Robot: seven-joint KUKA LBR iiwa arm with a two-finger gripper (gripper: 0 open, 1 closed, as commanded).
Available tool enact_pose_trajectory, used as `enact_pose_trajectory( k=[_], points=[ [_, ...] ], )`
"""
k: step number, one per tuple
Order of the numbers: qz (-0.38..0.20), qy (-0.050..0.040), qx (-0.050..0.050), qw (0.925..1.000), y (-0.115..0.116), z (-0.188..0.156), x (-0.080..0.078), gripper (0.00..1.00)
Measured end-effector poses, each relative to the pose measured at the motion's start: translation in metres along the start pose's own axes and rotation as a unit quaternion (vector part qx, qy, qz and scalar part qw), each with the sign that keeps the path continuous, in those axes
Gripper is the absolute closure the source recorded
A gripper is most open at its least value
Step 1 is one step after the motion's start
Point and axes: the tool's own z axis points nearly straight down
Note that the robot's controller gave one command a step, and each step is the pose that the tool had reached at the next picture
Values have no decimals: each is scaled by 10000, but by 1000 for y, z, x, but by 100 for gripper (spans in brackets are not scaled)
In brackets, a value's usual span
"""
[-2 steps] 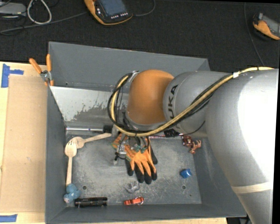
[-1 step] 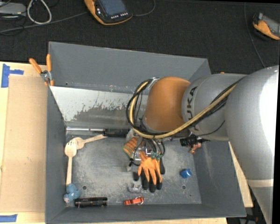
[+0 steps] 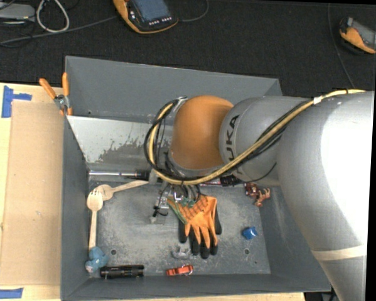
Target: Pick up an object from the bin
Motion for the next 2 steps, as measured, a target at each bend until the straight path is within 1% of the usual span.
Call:
enact_pose_trajectory(
  k=[1,2],
  points=[
    [249,32,46,9997,-44,-3,9,100],
    [253,32,46,9997,-44,-3,9,100]
  ],
)
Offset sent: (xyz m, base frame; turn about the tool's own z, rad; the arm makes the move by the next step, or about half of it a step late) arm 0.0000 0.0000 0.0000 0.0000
